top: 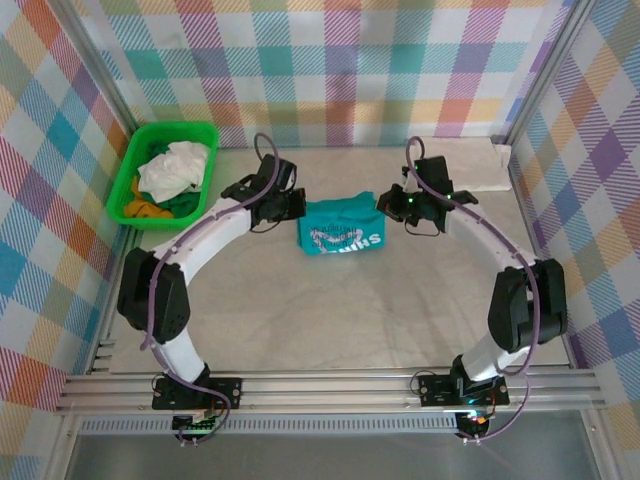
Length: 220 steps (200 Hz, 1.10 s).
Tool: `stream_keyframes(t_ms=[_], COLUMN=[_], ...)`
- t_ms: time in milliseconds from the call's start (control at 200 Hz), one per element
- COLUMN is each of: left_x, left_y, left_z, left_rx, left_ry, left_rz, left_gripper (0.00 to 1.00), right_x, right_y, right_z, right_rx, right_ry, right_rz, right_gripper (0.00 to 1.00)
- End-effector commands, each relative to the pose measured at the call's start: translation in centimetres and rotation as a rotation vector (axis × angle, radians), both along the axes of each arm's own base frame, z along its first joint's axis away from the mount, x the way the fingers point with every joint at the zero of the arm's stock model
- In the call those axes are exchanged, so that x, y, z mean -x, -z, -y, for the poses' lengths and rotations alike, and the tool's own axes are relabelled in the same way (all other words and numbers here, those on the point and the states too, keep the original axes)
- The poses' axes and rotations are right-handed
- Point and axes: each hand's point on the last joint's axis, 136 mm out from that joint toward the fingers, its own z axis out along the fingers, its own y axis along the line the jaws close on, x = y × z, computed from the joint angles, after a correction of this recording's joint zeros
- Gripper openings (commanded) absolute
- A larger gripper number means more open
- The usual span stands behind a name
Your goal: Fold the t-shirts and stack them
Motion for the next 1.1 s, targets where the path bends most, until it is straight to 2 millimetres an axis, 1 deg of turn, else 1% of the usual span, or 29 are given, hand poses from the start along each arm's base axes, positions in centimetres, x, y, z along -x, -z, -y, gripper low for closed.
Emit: stream_keyframes(t_ms=[0, 30, 130, 150, 165, 180, 200, 240, 265, 300, 330, 355, 390, 450, 515, 535, 555, 590, 595, 630, 700, 705, 760, 800, 825, 855, 920, 1015, 1095], left_x=[-2.9, -3.8, -6.6, -7.1, -7.6, -8.0, -8.5, -9.7, -10.5, -11.7, -12.7, -13.5, -14.2, -14.4, -13.3, -12.7, -11.9, -10.5, -10.4, -8.6, -5.6, -5.4, -3.6, -2.7, -2.8, -2.5, -2.0, -1.3, -0.3], left_y=[0.4, 0.4, 1.5, 1.7, 1.9, 2.1, 2.2, 2.6, 2.6, 2.4, 1.8, 1.2, 0.3, -1.6, -3.1, -2.9, -3.2, -2.8, -3.2, -2.3, -0.1, 0.1, 2.2, 4.1, 4.7, 6.1, 8.9, 12.5, 15.1], left_z=[-0.6, -0.5, -0.3, -0.3, -0.2, -0.3, -0.3, -0.4, -0.7, -1.1, -1.4, -1.7, -2.2, -2.8, -1.7, -1.2, -0.7, 0.4, 0.4, 1.6, 3.5, 3.7, 4.5, 4.6, 4.8, 4.4, 3.8, 3.0, 2.0], left_rx=[-0.048, -0.052, -0.084, -0.091, -0.096, -0.102, -0.108, -0.123, -0.133, -0.145, -0.149, -0.156, -0.178, -0.188, -0.136, -0.125, -0.110, -0.096, -0.090, -0.072, -0.020, -0.016, 0.020, 0.033, 0.047, 0.035, 0.005, -0.038, -0.076], left_ry=[-0.001, -0.001, 0.003, 0.004, 0.004, 0.002, 0.002, -0.011, -0.027, -0.052, -0.067, -0.081, -0.109, -0.153, -0.136, -0.125, -0.113, -0.089, -0.090, -0.066, -0.019, -0.016, -0.003, 0.000, -0.002, -0.017, -0.033, -0.046, -0.071], left_rz=[0.031, 0.038, 0.038, 0.037, 0.037, 0.036, 0.035, 0.041, 0.049, 0.065, 0.078, 0.092, 0.106, 0.124, 0.138, 0.131, 0.137, 0.132, 0.140, 0.128, 0.104, 0.104, 0.069, 0.040, 0.051, 0.032, -0.016, -0.057, -0.111], left_gripper=[0.00, 0.00, 0.01, 0.07, 0.16, 0.21, 0.25, 0.31, 0.39, 0.51, 0.56, 0.56, 0.52, 0.48, 0.48, 0.48, 0.48, 0.46, 0.46, 0.44, 0.41, 0.41, 0.34, 0.31, 0.29, 0.26, 0.21, 0.19, 0.16], right_x=[-3.0, -3.7, -6.2, -6.8, -7.3, -7.8, -8.5, -10.0, -11.0, -12.5, -13.6, -14.5, -15.4, -16.0, -15.2, -14.8, -14.3, -13.0, -12.8, -11.5, -8.4, -8.3, -6.1, -4.7, -4.0, -3.2, -2.5, -1.8, -1.5], right_y=[-0.2, -0.1, 0.7, 1.0, 1.3, 1.3, 1.5, 1.7, 1.7, 1.6, 1.6, 1.4, 0.8, -0.8, -2.7, -3.0, -3.5, -3.3, -3.3, -3.4, -1.5, -1.6, 0.5, 1.8, 2.7, 3.8, 6.4, 9.9, 12.4], right_z=[0.3, 0.2, 0.1, 0.1, 0.2, 0.2, 0.2, -0.1, -0.4, -0.7, -1.0, -1.4, -2.1, -2.8, -3.2, -3.2, -3.3, -3.3, -3.4, -3.5, -3.7, -3.7, -3.9, -4.3, -4.6, -4.8, -4.8, -4.9, -4.6], right_rx=[0.002, -0.004, 0.007, 0.010, 0.015, 0.017, 0.017, -0.003, -0.017, -0.028, -0.037, -0.055, -0.086, -0.113, -0.117, -0.113, -0.114, -0.118, -0.119, -0.132, -0.139, -0.139, -0.139, -0.143, -0.143, -0.137, -0.126, -0.119, -0.105], right_ry=[0.011, 0.008, 0.020, 0.026, 0.032, 0.037, 0.039, 0.029, 0.022, 0.017, 0.009, -0.004, -0.027, -0.049, -0.075, -0.081, -0.088, -0.101, -0.104, -0.123, -0.144, -0.146, -0.156, -0.171, -0.184, -0.195, -0.189, -0.193, -0.184], right_rz=[0.032, 0.032, 0.030, 0.030, 0.029, 0.035, 0.037, 0.034, 0.035, 0.035, 0.021, 0.014, 0.009, 0.016, 0.055, 0.068, 0.081, 0.083, 0.083, 0.091, 0.069, 0.073, 0.033, 0.012, 0.003, -0.010, -0.050, -0.111, -0.152], right_gripper=[0.00, 0.00, 0.00, 0.00, 0.04, 0.09, 0.14, 0.15, 0.16, 0.23, 0.29, 0.32, 0.31, 0.30, 0.30, 0.30, 0.30, 0.31, 0.31, 0.31, 0.26, 0.25, 0.13, 0.11, 0.10, 0.09, 0.09, 0.07, 0.05])
